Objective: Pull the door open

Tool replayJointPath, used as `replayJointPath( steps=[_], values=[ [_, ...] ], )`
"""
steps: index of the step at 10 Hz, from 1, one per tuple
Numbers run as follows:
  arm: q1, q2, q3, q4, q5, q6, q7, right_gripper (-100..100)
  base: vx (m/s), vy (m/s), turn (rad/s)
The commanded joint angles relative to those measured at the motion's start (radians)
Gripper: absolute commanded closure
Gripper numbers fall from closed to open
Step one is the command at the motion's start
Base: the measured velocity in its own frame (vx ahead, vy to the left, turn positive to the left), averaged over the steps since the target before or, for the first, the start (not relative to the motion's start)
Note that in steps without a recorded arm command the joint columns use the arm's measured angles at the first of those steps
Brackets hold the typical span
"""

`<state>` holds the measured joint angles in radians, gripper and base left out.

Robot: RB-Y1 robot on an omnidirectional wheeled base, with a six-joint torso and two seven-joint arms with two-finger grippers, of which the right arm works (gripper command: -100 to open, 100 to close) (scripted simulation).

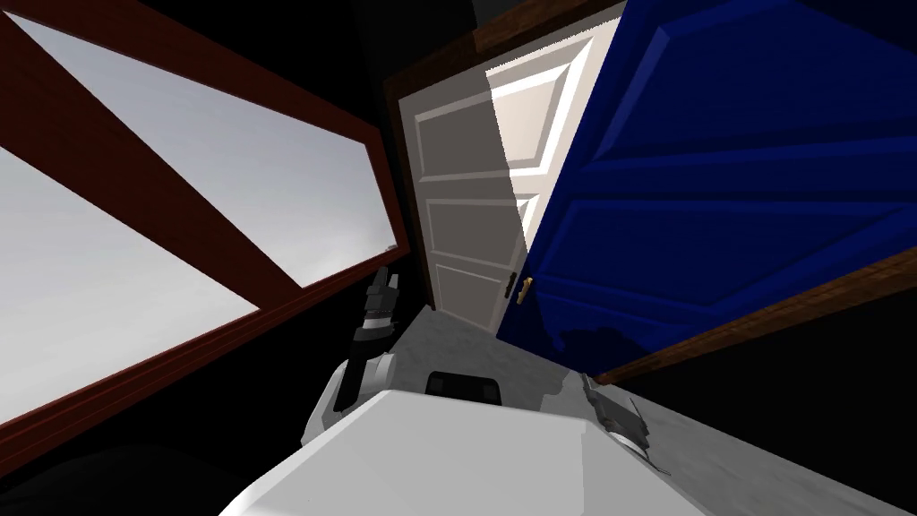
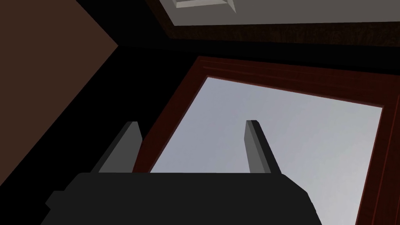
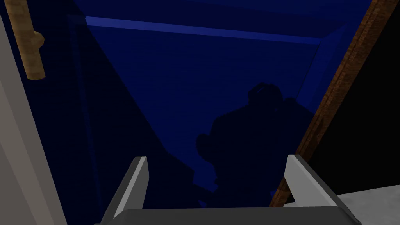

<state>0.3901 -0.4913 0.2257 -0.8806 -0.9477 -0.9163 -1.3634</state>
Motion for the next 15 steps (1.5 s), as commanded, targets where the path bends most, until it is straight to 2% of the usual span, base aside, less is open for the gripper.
replayJointPath(
  steps=[1, 5, 15],
  values=[
    [0.011, -0.014, -0.019, 0.028, -0.01, 0.013, 0.001, -100, -0.029, -0.104, -0.11],
    [-0.02, -0.008, -0.017, 0.016, -0.006, 0.026, 0.004, -100, 0.139, -0.06, 0.048],
    [-0.15, 0.036, 0.029, -0.059, 0.026, 0.041, 0.006, -100, 0.209, 0.011, 0.111]
  ],
)
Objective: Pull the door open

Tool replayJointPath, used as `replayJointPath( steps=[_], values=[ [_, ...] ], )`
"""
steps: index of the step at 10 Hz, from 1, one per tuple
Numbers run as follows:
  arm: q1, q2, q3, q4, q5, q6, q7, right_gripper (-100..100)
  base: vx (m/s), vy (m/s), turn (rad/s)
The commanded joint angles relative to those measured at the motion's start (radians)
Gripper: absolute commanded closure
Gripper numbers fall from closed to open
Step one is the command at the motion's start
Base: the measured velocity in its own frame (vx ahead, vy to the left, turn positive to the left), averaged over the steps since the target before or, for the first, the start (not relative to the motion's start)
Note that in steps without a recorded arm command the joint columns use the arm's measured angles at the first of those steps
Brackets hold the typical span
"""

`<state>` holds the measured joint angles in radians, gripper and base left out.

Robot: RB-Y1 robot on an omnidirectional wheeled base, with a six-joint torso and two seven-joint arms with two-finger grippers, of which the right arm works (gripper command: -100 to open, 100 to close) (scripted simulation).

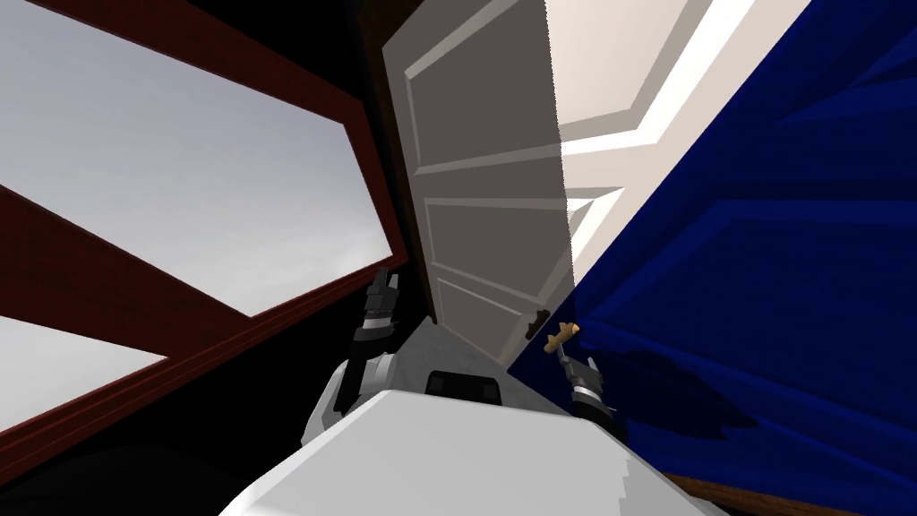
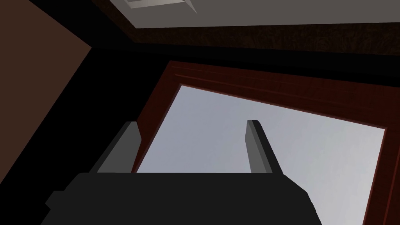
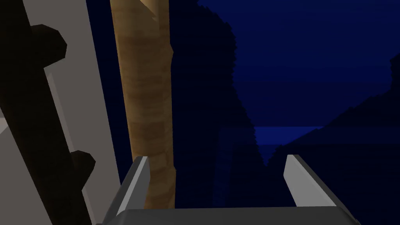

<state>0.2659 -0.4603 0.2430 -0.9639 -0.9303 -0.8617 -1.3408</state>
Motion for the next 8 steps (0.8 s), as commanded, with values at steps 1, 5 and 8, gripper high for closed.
replayJointPath(
  steps=[1, 5, 8],
  values=[
    [-0.032, 0.007, 0.014, 0.02, 0.011, -0.013, -0.017, -100, 0.169, 0.034, 0.046],
    [-0.016, 0.004, 0.007, 0.01, 0.005, -0.006, -0.008, 100, 0.005, 0.011, 0.016],
    [-0.016, 0.004, 0.007, 0.01, 0.005, -0.006, -0.008, 100, -0.003, 0.0, -0.001]
  ],
)
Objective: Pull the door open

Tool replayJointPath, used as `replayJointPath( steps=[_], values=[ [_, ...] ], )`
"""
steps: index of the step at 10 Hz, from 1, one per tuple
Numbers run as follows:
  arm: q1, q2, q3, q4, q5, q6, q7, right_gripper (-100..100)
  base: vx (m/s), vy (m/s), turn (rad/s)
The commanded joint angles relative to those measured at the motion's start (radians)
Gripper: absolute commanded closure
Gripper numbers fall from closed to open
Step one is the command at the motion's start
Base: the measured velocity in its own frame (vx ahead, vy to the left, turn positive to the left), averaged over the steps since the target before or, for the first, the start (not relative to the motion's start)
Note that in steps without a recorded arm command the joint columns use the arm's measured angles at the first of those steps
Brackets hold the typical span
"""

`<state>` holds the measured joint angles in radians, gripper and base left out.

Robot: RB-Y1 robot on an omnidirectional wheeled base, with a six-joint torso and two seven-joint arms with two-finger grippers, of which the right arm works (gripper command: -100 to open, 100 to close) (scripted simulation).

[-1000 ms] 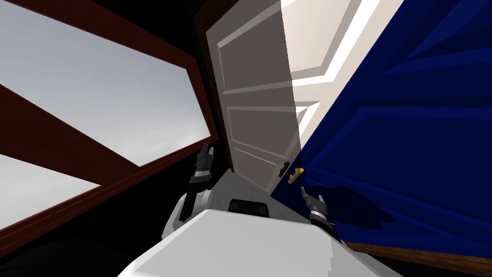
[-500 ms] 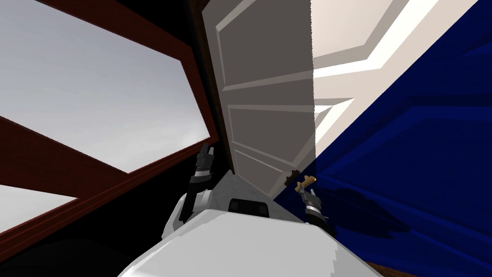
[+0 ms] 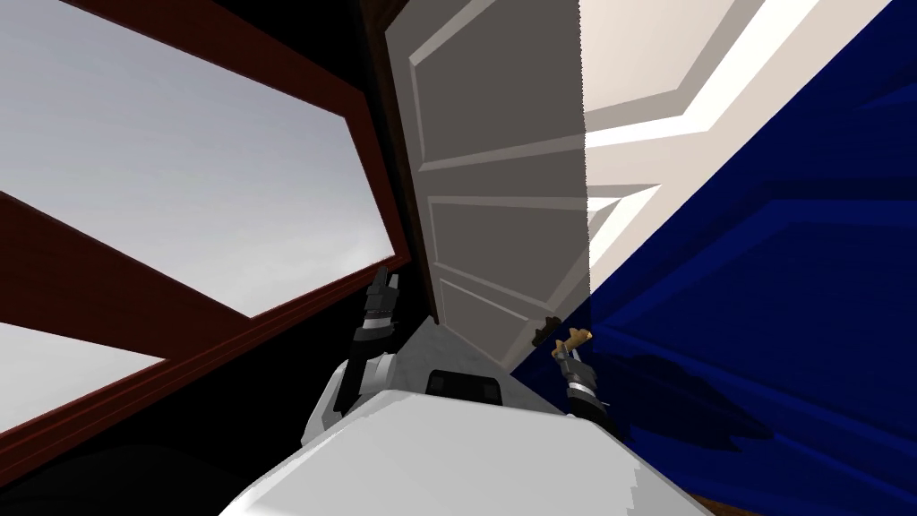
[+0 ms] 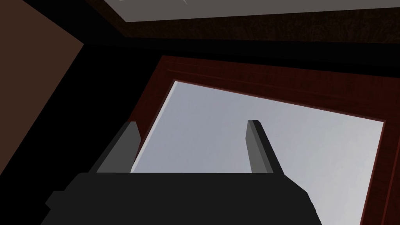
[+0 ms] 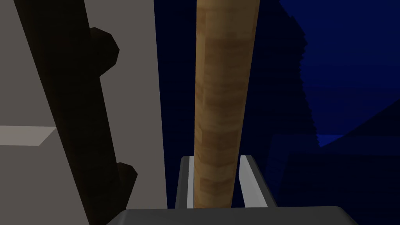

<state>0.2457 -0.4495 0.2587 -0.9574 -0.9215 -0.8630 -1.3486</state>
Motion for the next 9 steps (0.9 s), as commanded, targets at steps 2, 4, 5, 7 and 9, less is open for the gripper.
replayJointPath(
  steps=[2, 4, 5, 7, 9],
  values=[
    [0.022, -0.008, -0.007, 0.017, -0.007, -0.002, 0.0, 100, -0.108, -0.029, -0.041],
    [0.022, -0.008, -0.007, 0.017, -0.007, -0.002, 0.0, 100, -0.102, 0.012, -0.021],
    [0.036, -0.013, -0.011, 0.028, -0.012, -0.003, 0.0, 100, -0.124, -0.003, -0.078],
    [0.051, -0.019, -0.015, 0.044, -0.019, -0.005, 0.0, 100, -0.213, 0.006, -0.035],
    [0.055, -0.021, -0.015, 0.048, -0.021, -0.006, 0.0, 100, -0.097, 0.022, -0.045]
  ],
)
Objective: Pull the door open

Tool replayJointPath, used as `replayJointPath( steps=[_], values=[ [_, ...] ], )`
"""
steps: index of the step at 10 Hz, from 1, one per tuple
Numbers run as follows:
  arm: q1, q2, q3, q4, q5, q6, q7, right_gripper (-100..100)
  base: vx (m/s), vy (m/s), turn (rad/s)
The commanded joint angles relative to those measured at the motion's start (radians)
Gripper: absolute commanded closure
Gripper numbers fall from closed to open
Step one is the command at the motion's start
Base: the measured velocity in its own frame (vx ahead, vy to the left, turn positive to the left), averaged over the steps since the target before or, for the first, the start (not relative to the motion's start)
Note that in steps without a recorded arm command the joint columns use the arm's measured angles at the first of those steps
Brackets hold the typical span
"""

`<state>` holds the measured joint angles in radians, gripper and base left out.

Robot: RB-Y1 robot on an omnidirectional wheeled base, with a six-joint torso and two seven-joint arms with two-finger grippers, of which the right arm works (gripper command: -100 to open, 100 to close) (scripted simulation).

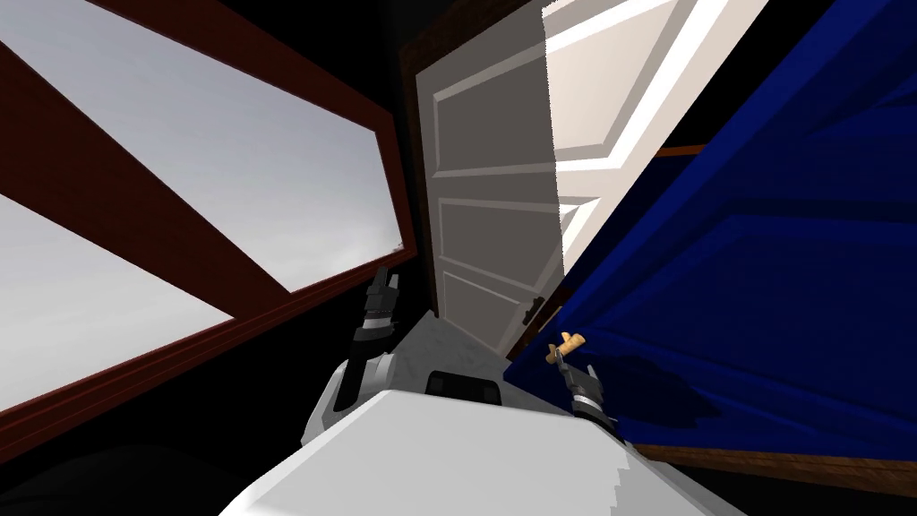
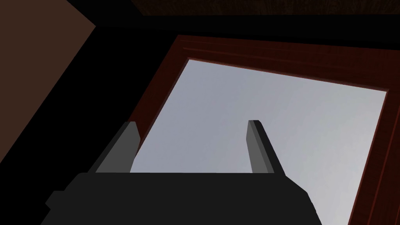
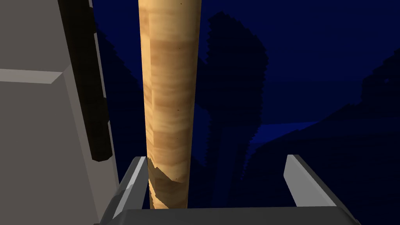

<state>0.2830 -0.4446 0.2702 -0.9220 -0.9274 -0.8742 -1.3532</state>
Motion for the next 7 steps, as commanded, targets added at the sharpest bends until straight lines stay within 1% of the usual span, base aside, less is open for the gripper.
replayJointPath(
  steps=[1, 4, 7],
  values=[
    [0.021, -0.027, -0.028, 0.016, -0.017, 0.005, 0.005, 100, -0.04, -0.001, -0.018],
    [0.021, -0.027, -0.028, 0.011, -0.017, 0.005, 0.005, 100, -0.008, 0.0, -0.012],
    [0.021, -0.027, -0.028, 0.016, -0.017, 0.005, 0.005, 100, 0.008, 0.004, 0.017]
  ],
)
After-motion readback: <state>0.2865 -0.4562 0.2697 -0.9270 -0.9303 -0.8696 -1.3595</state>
